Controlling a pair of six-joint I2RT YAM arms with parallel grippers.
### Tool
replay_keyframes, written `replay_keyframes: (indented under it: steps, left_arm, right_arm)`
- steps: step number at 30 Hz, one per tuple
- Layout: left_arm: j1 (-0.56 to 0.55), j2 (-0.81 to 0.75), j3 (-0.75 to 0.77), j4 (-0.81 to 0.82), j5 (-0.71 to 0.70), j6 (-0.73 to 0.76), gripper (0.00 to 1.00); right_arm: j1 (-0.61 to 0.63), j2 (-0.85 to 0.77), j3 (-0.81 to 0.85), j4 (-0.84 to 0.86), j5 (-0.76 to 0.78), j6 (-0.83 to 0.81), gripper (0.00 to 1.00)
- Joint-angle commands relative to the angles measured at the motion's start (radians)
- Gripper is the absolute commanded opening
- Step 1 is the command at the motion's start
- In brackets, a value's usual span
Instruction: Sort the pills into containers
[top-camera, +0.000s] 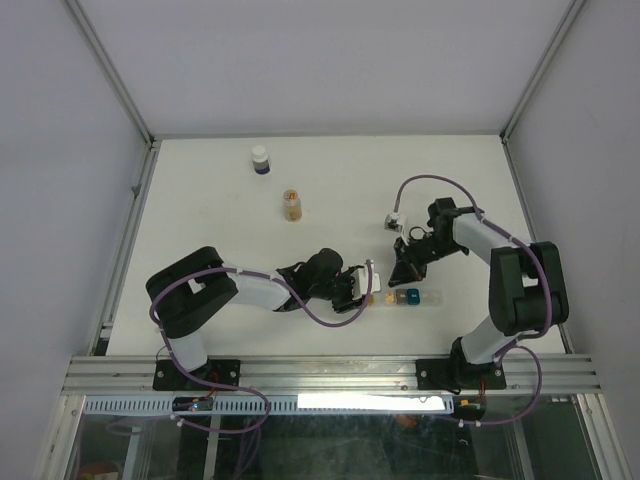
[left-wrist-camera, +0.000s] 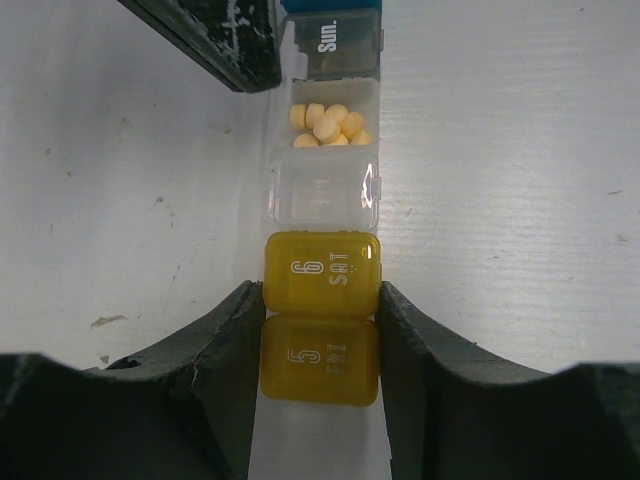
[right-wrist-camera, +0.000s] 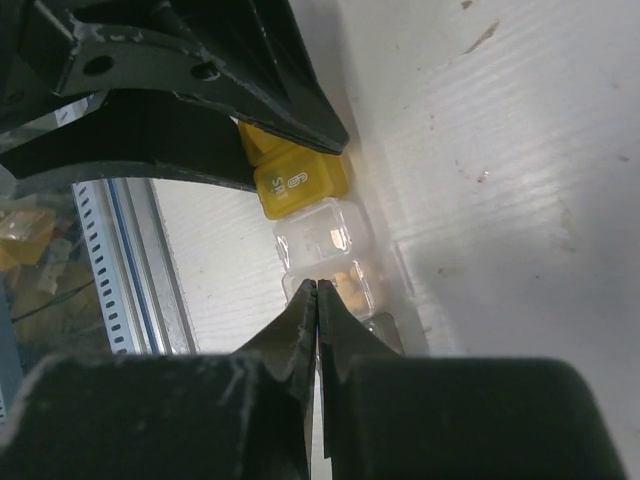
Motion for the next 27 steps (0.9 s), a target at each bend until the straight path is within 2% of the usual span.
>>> replay_keyframes:
  steps: [1,8,15,18,23,25,27]
  left_arm:
    - [-0.007,-0.01,0.03,0.025,0.01,-0.01,0.32]
    - [-0.009,-0.001,0.02,0.043,-0.011,0.0,0.31]
    - [-0.012,-0.003,0.017,0.042,-0.011,0.025,0.3]
    - [-0.012,0.001,0.018,0.039,-0.011,0.028,0.3]
    - [-0.012,0.001,0.021,0.035,-0.003,0.025,0.29]
    - [-0.013,-0.001,0.021,0.035,0.0,0.026,0.29]
    - [-0.013,-0.01,0.022,0.03,-0.006,0.028,0.29]
  right_arm:
    - [0.062,-0.025,-0.02,-0.005,0.078,-0.036,0.01]
    - [0.137,0.0,-0.025,0.037,0.227,0.027,0.0]
    - [0.147,-0.107,-0.038,0.047,0.191,0.021,0.0]
    - [0.172,-0.053,-0.047,0.061,0.28,0.039,0.0]
    - [0.195,0.067,-0.049,0.153,0.509,0.168,0.0]
    - [0.191,0.065,-0.044,0.15,0.503,0.175,0.0]
    - [0.164,0.031,-0.03,0.115,0.39,0.149,0.0]
